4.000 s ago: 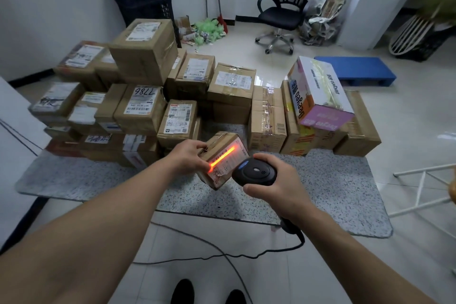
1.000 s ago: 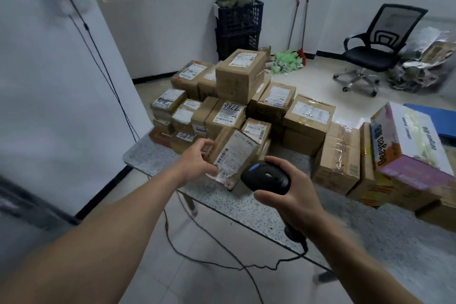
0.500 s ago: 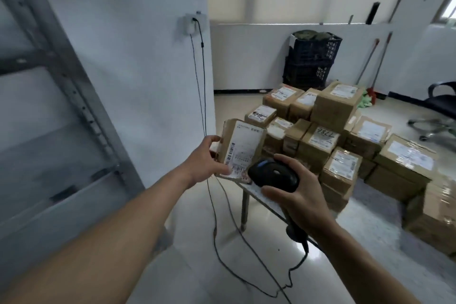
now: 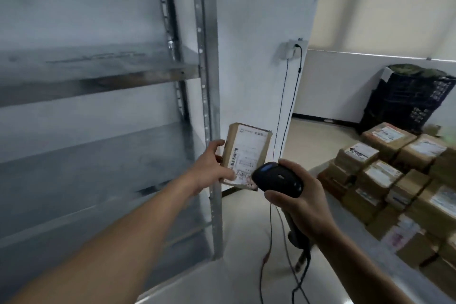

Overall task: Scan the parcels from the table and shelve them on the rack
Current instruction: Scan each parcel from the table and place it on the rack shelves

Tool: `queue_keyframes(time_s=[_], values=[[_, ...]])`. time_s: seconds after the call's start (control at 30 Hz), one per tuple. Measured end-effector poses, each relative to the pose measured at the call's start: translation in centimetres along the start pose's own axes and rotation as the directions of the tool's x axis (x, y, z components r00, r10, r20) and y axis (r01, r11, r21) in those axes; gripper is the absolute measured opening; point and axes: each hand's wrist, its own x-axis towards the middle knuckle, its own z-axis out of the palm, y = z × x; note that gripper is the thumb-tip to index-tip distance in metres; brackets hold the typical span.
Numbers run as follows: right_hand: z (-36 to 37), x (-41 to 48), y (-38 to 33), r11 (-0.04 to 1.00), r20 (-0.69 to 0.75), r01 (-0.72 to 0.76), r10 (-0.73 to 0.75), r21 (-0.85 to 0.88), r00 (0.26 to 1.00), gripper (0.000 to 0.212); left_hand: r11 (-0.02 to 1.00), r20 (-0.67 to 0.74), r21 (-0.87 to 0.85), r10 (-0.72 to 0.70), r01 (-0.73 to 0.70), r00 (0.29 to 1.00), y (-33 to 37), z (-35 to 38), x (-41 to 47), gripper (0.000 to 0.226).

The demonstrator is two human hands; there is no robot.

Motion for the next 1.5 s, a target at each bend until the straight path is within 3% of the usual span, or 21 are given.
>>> queue_keyframes(time_s=[0.13, 0.27, 0.67, 0.93, 1.13, 1.3, 1.5], values=[[2.4, 3.2, -1.7, 0.996, 0.086, 0.073, -0.076, 0.042, 0.993, 0.076, 0.999, -0.111, -0.039, 0.026, -0.03, 0.994, 0.8, -3.8, -0.2, 0.088], [3.9, 6.2, -3.8, 0.984, 0.143, 0.161, -0.17, 0.069, 0.975, 0.051, 0.997, -0.203, -0.033, 0.055, -0.063, 0.978, 2.3, -7.3, -0.7, 0.086], [3.1, 13.0, -9.5, 0.949, 0.158, 0.249, -0.281, 0.193, 0.947, 0.064, 0.985, -0.504, 0.026, 0.158, -0.168, 0.849, 10.5, -15.3, -1.4, 0.105], [3.0, 15.8, -12.0, 0.934, 0.128, 0.297, -0.325, 0.2, 0.937, 0.087, 0.981, -0.521, 0.1, 0.194, -0.167, 0.831, 14.7, -18.5, 1.8, 0.11], [3.4, 17.7, -12.6, 0.937, 0.107, 0.312, -0.33, 0.158, 0.938, 0.059, 0.983, -0.5, 0.102, 0.185, -0.154, 0.846, 14.7, -20.0, 5.6, 0.118], [4.1, 19.4, -11.7, 0.951, 0.064, 0.283, -0.293, 0.126, 0.954, 0.061, 0.985, -0.451, 0.122, 0.164, -0.121, 0.877, 13.4, -21.3, 8.7, 0.124], [5.5, 20.4, -11.2, 0.951, 0.059, 0.291, -0.298, 0.105, 0.953, 0.057, 0.954, -0.408, 0.273, 0.233, -0.125, 0.883, 13.4, -22.1, 11.5, 0.118]])
